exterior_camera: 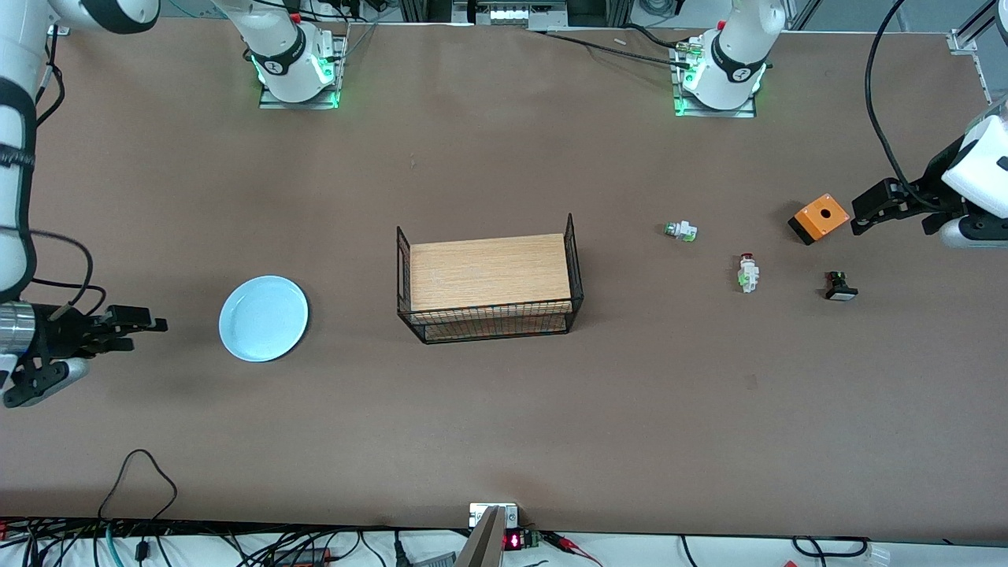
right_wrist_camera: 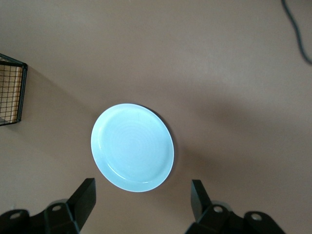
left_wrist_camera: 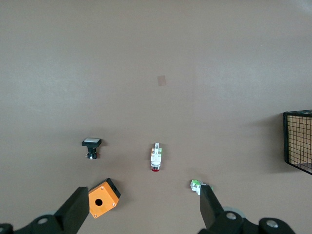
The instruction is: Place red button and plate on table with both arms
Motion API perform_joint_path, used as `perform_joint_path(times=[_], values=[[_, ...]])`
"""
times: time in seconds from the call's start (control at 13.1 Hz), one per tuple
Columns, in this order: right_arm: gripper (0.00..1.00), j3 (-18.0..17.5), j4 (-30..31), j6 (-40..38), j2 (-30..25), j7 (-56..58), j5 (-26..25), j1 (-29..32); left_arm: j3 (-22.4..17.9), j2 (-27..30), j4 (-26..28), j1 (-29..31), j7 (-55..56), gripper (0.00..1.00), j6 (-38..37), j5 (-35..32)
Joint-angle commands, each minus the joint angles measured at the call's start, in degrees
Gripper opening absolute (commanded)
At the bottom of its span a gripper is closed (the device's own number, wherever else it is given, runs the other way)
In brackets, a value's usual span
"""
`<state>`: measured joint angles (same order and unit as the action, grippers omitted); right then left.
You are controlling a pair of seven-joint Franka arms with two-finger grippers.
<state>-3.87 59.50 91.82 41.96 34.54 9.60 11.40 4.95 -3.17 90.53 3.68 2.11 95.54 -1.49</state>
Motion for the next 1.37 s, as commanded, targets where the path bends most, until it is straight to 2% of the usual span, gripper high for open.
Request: perform_joint_path(times=[0.0,0.08,0.15,0.23,0.61,0.76,0.99,1.29], values=[[1.00,0.17,-0.79,-0.33,-1.88,-1.92,-2.74,-3.04,-0.03,1.50,1.31,-0.07,0.26,1.00,-0.44,0.87],[1.00,0.70,-0.44,0.11,-3.54,-2.72,-2.92,-4.79,-0.03,1.41,1.31,-0.07,0.26,1.00,-0.44,0.87],[1.00,4.36,0.87,1.59,-6.60,-2.98,-5.62,-9.85,-0.03,1.41,1.31,-0.07,0.26,1.00,-0.44,0.87],[1.00,7.35,0.27,1.61,-6.72,-2.81,-7.47,-13.73,-0.11,1.41,1.31,-0.07,0.26,1.00,-0.44,0.87],[1.00,7.47,-0.88,-3.74,-9.53,-5.96,-7.58,-17.10,-0.11,1.41,0.96,-0.07,0.26,1.00,-0.27,0.87],[1.00,9.39,-0.36,-4.89,-13.38,-11.92,-7.93,-20.95,-0.11,1.41,0.96,0.02,0.26,1.00,-0.27,0.87],[1.00,9.93,7.18,-8.41,-19.61,-22.65,-8.19,-21.85,-0.20,1.32,1.14,0.19,0.26,1.00,-0.27,0.87],[1.00,9.93,19.31,-7.54,-28.06,-22.67,-8.89,-20.45,-0.29,1.32,1.31,0.19,0.26,1.00,-0.27,0.96]])
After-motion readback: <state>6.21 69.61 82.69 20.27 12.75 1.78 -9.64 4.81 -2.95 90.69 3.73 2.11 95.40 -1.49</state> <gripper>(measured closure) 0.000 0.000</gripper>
